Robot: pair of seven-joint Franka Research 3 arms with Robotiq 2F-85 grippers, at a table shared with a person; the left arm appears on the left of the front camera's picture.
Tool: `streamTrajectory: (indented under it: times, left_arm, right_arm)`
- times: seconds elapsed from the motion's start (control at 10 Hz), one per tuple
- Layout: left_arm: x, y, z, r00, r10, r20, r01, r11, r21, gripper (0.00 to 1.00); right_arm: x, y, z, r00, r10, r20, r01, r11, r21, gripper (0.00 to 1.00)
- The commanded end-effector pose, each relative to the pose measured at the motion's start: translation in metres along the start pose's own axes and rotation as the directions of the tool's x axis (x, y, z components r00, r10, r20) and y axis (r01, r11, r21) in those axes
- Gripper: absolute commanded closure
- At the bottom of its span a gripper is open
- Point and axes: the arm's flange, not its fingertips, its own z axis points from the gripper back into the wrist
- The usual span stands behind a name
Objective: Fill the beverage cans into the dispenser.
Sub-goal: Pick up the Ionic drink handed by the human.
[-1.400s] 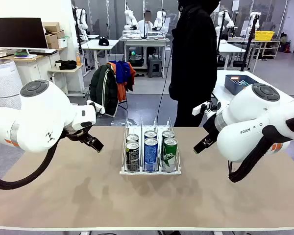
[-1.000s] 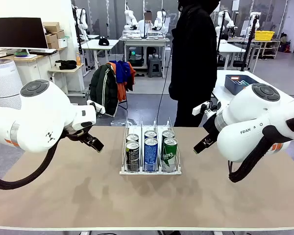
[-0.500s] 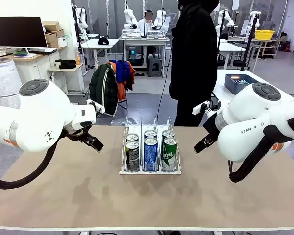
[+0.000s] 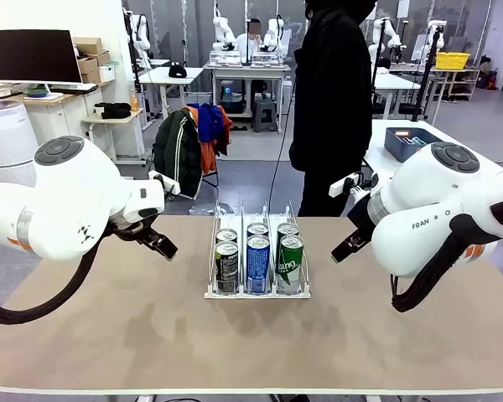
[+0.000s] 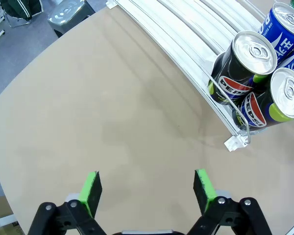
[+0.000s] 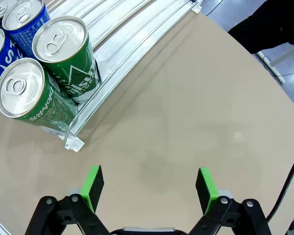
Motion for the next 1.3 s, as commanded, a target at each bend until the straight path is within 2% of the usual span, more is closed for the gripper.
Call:
streamTrajectory:
  times: [0.0,0.1,0.3,0.4,0.5,0.6,0.9,1.2]
  left_arm:
    - [0.000,0.001,0.000,1.000,0.003,0.000,-0.003,1.000,0.001,0.00]
    - [0.000,0.000,0.000,1.000,0.000,0.000,0.000,1.000,0.000,0.00]
    - [-0.014,0.007,0.021,0.998,-0.038,-0.047,0.034,0.995,-0.096,0.00]
    - [-0.008,0.020,0.023,0.998,-0.047,-0.035,0.043,0.993,-0.112,0.00]
    - [-0.011,0.018,0.031,0.998,-0.045,-0.038,0.039,0.988,-0.150,0.00]
    - [-0.023,0.009,0.048,0.997,-0.044,-0.065,0.034,0.988,-0.153,0.00]
    - [-0.025,0.020,0.065,0.997,-0.067,-0.031,0.061,0.986,-0.153,0.00]
    - [-0.031,0.019,0.073,1.000,-0.022,-0.001,0.022,0.991,-0.135,0.00]
  right_arm:
    - [0.000,0.000,0.000,1.000,0.000,0.000,0.000,1.000,0.000,0.00]
    - [0.008,-0.020,0.001,0.998,0.059,-0.019,-0.058,0.998,0.020,0.00]
    - [0.004,-0.007,0.009,0.998,-0.002,-0.070,0.006,0.998,0.067,0.00]
    - [0.012,-0.015,0.009,0.998,0.019,-0.063,-0.014,0.996,0.087,0.00]
    - [0.013,-0.021,0.020,0.994,0.030,-0.103,-0.015,0.990,0.143,0.00]
    - [0.006,-0.016,0.036,0.993,0.026,-0.111,-0.006,0.984,0.181,0.00]
    - [0.010,-0.033,0.057,0.994,0.028,-0.104,0.001,0.963,0.271,0.00]
    - [0.004,-0.048,0.081,0.996,0.009,-0.087,0.016,0.958,0.288,0.00]
